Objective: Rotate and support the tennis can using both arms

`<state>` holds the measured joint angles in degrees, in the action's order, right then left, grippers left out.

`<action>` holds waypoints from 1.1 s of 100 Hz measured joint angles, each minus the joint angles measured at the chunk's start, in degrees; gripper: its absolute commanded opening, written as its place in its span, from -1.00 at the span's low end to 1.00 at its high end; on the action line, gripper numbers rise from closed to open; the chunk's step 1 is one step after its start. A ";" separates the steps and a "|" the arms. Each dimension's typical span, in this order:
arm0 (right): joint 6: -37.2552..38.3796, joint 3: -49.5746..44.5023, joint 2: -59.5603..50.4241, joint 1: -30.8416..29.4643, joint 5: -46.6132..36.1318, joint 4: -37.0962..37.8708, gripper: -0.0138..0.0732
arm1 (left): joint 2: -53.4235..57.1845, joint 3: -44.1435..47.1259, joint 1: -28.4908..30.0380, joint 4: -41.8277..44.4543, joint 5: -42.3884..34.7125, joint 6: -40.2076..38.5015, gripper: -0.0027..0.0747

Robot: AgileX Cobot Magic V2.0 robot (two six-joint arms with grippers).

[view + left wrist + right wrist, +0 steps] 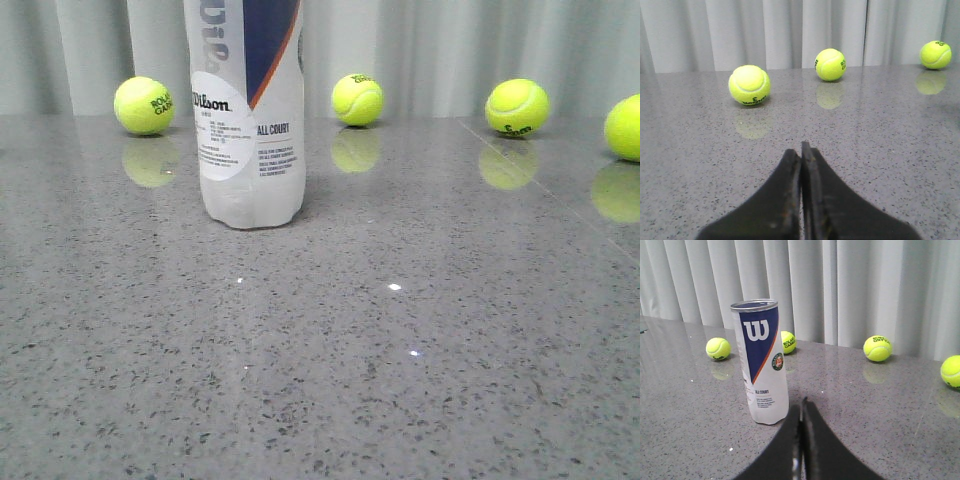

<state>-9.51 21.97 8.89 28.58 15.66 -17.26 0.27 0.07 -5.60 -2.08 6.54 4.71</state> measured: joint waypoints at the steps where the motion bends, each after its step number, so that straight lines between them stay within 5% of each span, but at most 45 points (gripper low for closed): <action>1: 0.00 0.00 0.00 0.00 0.00 0.00 -0.82 | 0.00 0.00 0.00 0.00 0.00 0.00 -0.98; 61: 0.00 -3.53 0.00 -0.79 -5.50 0.71 -0.82 | 0.00 0.00 0.00 0.00 0.13 0.03 -0.98; 81: 4.35 -14.20 -1.24 -12.10 -16.77 11.19 -0.82 | 0.00 0.00 0.00 0.00 0.22 0.03 -0.98; 110: 13.13 -23.45 -8.89 -26.09 -15.66 18.62 -0.82 | 0.00 0.00 0.00 0.00 0.22 0.03 -0.98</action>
<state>3.62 -1.48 0.00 2.49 0.00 1.36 0.27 0.07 -5.60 -2.08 6.76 4.74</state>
